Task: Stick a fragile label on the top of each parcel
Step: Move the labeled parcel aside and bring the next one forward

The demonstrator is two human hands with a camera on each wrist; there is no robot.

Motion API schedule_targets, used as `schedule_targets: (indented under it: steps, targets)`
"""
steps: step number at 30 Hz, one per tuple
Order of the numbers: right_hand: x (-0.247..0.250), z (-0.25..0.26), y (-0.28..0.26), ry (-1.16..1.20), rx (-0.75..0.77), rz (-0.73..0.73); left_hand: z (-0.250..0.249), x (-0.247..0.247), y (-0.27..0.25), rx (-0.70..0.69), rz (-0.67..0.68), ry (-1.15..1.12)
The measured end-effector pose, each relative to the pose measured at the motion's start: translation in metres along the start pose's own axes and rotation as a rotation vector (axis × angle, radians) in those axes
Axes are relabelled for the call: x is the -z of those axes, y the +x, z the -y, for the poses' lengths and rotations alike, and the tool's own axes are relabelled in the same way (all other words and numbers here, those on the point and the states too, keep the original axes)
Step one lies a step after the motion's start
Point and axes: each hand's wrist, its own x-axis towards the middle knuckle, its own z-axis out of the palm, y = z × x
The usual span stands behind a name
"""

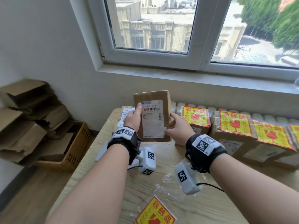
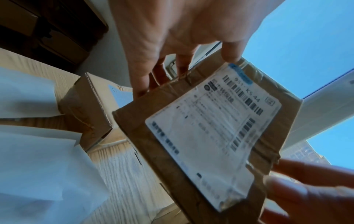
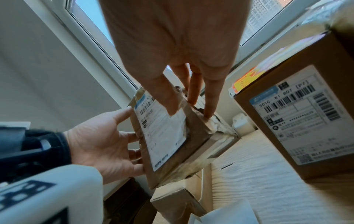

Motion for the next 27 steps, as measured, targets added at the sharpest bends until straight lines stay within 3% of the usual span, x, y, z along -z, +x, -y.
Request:
schedule_targets:
  steps: [6, 10, 13, 18, 27]
  targets:
    - [0.025, 0.008, -0.038, 0.189, 0.044, -0.02, 0.022, 0.007, 0.01, 0.101, -0.048, -0.169]
    - [0.044, 0.006, -0.062, 0.361, 0.011, -0.053, -0.032, 0.007, -0.091, 0.054, 0.008, -0.22]
    - [0.059, 0.002, -0.077, 0.46, 0.005, -0.075, -0.044, 0.0, -0.12, 0.033, 0.051, -0.196]
    - [0.081, -0.02, -0.092, 0.487, 0.018, -0.152, -0.047, -0.014, -0.145, -0.009, 0.094, -0.169]
    - [0.137, -0.054, -0.152, 0.465, -0.106, -0.305, -0.052, -0.069, -0.18, -0.085, 0.253, -0.09]
